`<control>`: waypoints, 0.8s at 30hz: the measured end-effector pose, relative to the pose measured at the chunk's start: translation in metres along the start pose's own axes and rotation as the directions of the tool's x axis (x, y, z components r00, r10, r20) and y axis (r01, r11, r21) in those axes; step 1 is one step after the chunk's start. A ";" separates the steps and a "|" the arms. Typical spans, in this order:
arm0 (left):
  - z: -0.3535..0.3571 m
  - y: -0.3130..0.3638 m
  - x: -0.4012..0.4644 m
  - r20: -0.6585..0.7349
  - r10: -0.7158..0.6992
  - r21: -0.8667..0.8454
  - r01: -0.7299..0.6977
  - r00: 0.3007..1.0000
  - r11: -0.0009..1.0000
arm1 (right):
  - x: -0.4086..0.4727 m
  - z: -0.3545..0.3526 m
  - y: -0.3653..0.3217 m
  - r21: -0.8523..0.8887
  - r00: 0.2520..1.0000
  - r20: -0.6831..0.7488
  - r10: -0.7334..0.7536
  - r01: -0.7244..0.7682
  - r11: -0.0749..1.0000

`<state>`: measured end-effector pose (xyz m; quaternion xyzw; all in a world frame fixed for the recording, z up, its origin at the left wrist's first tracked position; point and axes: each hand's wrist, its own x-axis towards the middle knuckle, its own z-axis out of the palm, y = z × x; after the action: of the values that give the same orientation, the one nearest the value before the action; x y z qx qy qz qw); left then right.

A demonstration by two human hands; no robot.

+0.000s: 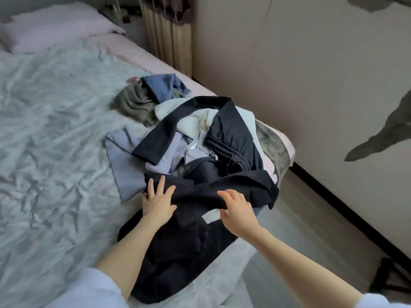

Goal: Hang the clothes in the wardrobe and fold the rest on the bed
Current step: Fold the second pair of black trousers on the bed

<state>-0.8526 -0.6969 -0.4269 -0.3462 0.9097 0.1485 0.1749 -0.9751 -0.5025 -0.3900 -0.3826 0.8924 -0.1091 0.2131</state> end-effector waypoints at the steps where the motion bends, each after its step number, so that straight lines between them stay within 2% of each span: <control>1: 0.001 -0.001 0.009 -0.006 0.008 0.005 -0.008 1.000 1.000 | 0.012 0.000 0.006 -0.064 1.000 0.014 -0.022 0.023 0.998; 4: -0.004 0.004 0.031 -0.106 -0.010 -0.074 0.002 0.994 0.997 | 0.055 -0.006 0.027 -0.229 0.990 0.135 -0.038 0.069 0.971; 7: -0.028 0.011 0.037 -0.210 -0.118 -0.161 0.085 0.970 0.983 | 0.086 -0.011 0.043 -0.347 0.980 0.187 -0.071 0.134 0.928; 10: -0.062 0.005 0.049 -0.255 -0.327 -0.347 0.229 0.910 0.909 | 0.121 -0.016 0.038 -0.327 0.977 0.189 -0.095 0.154 0.932; 13: -0.089 -0.011 0.050 -0.226 -0.511 -0.540 0.329 0.830 0.774 | 0.150 -0.025 0.015 -0.278 0.968 0.244 -0.056 0.125 0.952; 15: -0.102 -0.026 0.042 -0.154 -0.625 -0.705 0.358 0.766 0.612 | 0.162 -0.031 -0.012 -0.264 0.961 0.253 -0.115 0.183 0.947; 17: -0.110 -0.047 0.031 -0.040 -0.741 -0.851 0.366 0.670 0.376 | 0.168 -0.041 -0.050 -0.188 0.958 0.225 -0.179 0.223 0.956; 19: -0.119 -0.073 0.017 0.074 -0.829 -0.917 0.364 0.555 0.162 | 0.173 -0.055 -0.096 -0.053 0.955 0.187 -0.230 0.244 0.968; 21: -0.125 -0.101 -0.002 0.173 -0.874 -0.949 0.314 0.455 -0.025 | 0.177 -0.069 -0.152 0.173 0.949 0.107 -0.297 0.277 0.945; 23: -0.126 -0.120 -0.012 0.228 -0.884 -0.964 0.222 0.408 -0.146 | 0.179 -0.083 -0.199 0.388 0.931 0.010 -0.364 0.332 0.860; 24: -0.125 -0.126 -0.015 0.236 -0.875 -0.970 0.153 0.422 -0.188 | 0.180 -0.085 -0.217 0.448 0.911 -0.024 -0.411 0.377 0.811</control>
<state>-0.7833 -0.8276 -0.3275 -0.7606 0.3175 0.4721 -0.3126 -0.9875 -0.7797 -0.2901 -0.5041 0.7365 -0.3369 0.2998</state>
